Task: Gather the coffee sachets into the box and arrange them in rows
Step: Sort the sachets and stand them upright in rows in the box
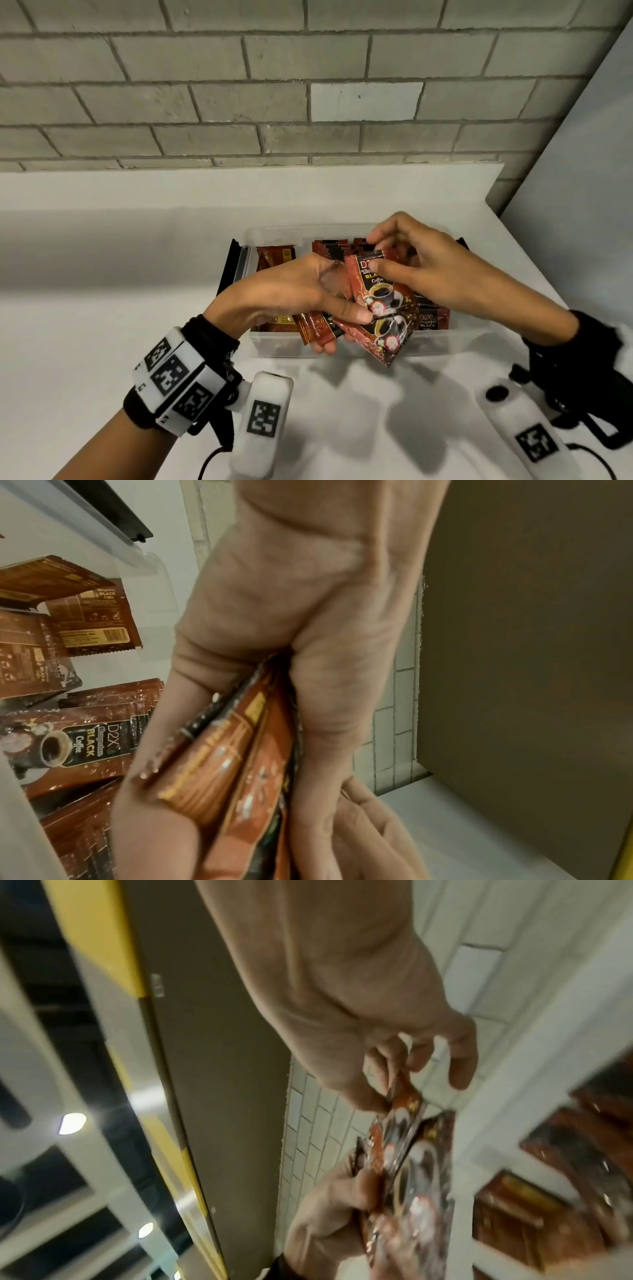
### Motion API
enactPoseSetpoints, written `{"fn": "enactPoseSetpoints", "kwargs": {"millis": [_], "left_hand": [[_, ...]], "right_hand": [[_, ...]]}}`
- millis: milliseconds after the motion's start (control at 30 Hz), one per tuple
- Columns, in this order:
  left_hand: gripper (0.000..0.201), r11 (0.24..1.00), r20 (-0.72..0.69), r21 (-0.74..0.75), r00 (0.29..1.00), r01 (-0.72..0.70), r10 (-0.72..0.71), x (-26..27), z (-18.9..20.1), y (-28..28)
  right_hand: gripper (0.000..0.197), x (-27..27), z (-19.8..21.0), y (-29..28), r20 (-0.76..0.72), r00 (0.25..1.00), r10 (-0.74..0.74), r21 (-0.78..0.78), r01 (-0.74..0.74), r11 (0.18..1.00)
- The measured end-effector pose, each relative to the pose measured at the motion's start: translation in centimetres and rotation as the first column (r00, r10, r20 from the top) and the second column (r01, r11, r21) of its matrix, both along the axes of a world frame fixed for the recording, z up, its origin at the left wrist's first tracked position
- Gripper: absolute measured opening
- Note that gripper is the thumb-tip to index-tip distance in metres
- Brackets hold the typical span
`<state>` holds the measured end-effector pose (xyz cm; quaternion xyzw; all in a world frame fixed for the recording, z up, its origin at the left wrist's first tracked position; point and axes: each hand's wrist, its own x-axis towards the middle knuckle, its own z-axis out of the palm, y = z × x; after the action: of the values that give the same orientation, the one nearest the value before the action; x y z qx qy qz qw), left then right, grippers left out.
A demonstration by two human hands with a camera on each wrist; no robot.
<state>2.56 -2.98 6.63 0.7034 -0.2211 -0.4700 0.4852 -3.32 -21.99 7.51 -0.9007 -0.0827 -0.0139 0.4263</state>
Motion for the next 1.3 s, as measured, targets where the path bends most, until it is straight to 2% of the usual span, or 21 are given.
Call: {"fn": "enactPoseSetpoints", "kwargs": {"millis": [100, 233, 333, 433, 500, 600, 667, 733, 833, 933, 1000, 1133, 1233, 1300], "left_hand": [[0.02, 1.0, 0.011, 0.012, 1.0, 0.027, -0.027, 0.2, 0.0, 0.1], [0.021, 0.999, 0.01, 0.024, 1.0, 0.029, -0.03, 0.6, 0.2, 0.5], [0.018, 0.999, 0.004, 0.008, 0.999, 0.034, -0.034, 0.8, 0.2, 0.5], [0.028, 0.998, -0.015, -0.053, 1.0, -0.018, 0.017, 0.6, -0.4, 0.3], [0.029, 0.984, -0.067, -0.125, 0.991, -0.126, 0.118, 0.3, -1.0, 0.2], [0.026, 0.896, -0.247, -0.231, 0.913, -0.38, 0.323, -0.3, -2.0, 0.1], [0.027, 0.814, -0.342, -0.298, 0.852, -0.499, 0.397, -0.9, -2.9, 0.0], [0.026, 0.715, -0.383, -0.366, 0.797, -0.596, 0.467, -1.5, -3.7, -0.4], [0.022, 0.58, -0.397, -0.439, 0.727, -0.687, 0.56, -1.9, -4.6, -1.0], [0.025, 0.498, -0.376, -0.491, 0.689, -0.715, 0.619, -2.1, -5.3, -1.8], [0.027, 0.471, -0.383, -0.504, 0.676, -0.724, 0.63, -2.3, -5.7, -2.4], [0.038, 0.437, -0.398, -0.548, 0.682, -0.713, 0.613, -2.8, -6.1, -3.5], [0.047, 0.452, -0.375, -0.562, 0.701, -0.692, 0.606, -2.8, -6.0, -3.7], [0.042, 0.469, -0.366, -0.546, 0.701, -0.694, 0.612, -2.6, -6.0, -3.5]], "right_hand": [[0.014, -0.4, -0.7, -0.1, -0.076, 0.997, 0.004, 0.148, 0.008, 0.989], [0.018, -1.1, -0.6, -1.1, 0.028, 0.995, 0.097, 0.048, -0.098, 0.994], [0.025, -1.6, -1.1, -0.8, -0.1, 0.978, 0.185, 0.084, -0.177, 0.981], [0.029, -1.6, -1.6, -1.0, -0.146, 0.977, 0.154, 0.054, -0.147, 0.988], [0.026, -1.5, -1.8, -1.4, -0.136, 0.987, 0.084, 0.054, -0.077, 0.996], [0.023, -1.7, -2.5, -1.6, -0.201, 0.979, -0.034, 0.225, 0.08, 0.971], [0.022, -2.0, -3.1, -1.5, -0.312, 0.946, -0.085, 0.443, 0.224, 0.868], [0.021, -2.3, -3.7, -1.4, -0.385, 0.914, -0.127, 0.58, 0.347, 0.738], [0.02, -2.6, -4.6, -1.5, -0.41, 0.888, -0.209, 0.665, 0.448, 0.597], [0.018, -2.8, -5.0, -1.5, -0.407, 0.875, -0.263, 0.728, 0.485, 0.486], [0.016, -3.0, -5.2, -1.0, -0.397, 0.886, -0.238, 0.744, 0.463, 0.482], [0.014, -2.7, -5.5, 0.4, -0.388, 0.9, -0.197, 0.708, 0.428, 0.562], [0.017, -2.0, -5.5, 0.7, -0.365, 0.901, -0.233, 0.717, 0.432, 0.547], [0.02, -1.6, -5.5, 0.4, -0.352, 0.903, -0.247, 0.717, 0.429, 0.55]]}}
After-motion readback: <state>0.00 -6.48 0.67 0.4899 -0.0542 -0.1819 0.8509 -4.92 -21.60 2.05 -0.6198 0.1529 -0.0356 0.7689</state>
